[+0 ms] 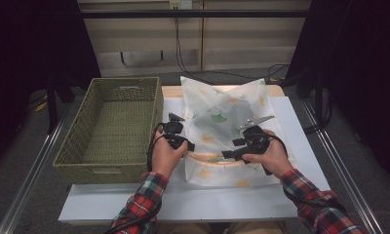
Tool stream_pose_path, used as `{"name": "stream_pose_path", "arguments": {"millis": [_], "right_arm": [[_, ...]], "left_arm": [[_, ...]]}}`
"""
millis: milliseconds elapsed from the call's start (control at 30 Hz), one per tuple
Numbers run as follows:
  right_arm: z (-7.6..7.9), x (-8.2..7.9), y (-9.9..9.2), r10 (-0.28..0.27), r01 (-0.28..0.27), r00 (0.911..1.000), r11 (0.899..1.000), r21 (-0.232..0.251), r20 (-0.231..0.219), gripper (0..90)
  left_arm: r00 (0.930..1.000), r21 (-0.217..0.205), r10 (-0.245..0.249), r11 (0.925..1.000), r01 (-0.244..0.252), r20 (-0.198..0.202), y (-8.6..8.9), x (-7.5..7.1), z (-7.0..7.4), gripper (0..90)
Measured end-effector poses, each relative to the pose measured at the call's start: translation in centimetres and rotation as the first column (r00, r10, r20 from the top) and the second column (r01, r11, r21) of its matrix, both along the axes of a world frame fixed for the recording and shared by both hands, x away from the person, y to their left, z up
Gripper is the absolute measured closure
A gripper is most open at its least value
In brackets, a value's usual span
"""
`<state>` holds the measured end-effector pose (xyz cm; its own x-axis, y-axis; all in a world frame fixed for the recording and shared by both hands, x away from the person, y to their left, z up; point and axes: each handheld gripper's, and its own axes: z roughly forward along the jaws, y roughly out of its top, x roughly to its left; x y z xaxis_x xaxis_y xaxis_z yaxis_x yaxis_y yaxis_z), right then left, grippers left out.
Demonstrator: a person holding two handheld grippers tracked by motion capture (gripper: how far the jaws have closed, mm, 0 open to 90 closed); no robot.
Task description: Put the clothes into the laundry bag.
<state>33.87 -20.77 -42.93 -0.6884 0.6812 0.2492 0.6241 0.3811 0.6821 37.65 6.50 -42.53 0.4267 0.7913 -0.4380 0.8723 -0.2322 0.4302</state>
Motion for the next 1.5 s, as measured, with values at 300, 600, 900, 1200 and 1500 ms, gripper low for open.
{"name": "stream_pose_path", "arguments": {"millis": [300,600,900,1200,1500], "right_arm": [[0.3,0.1,1.3,0.038,-0.038,0.9993,0.999,0.008,0.005,20.9],[0.3,0.2,2.8,0.080,-0.080,0.9968,0.997,0.008,-0.006,21.1],[0.3,0.3,4.3,0.104,-0.104,0.9945,0.994,0.014,-0.009,21.9],[0.4,0.4,5.4,0.127,-0.127,0.9917,0.992,0.026,-0.016,26.9],[0.0,0.3,6.3,0.147,-0.146,0.9889,0.989,0.032,-0.022,35.0]], "left_arm": [[1.0000,0.000,-0.002,1.0000,0.002,0.001,0.0,-0.1,0.0,87.9],[1.0000,-0.008,0.003,1.0000,-0.003,-0.004,0.0,-0.1,0.0,88.2],[1.0000,-0.007,-0.007,1.0000,0.007,0.000,0.2,-0.1,0.1,88.2],[1.0000,-0.012,-0.007,0.9999,0.007,0.000,0.1,-0.1,0.1,88.2],[1.0000,-0.010,-0.005,0.9999,0.005,0.003,0.1,-0.2,0.1,88.2]]}}
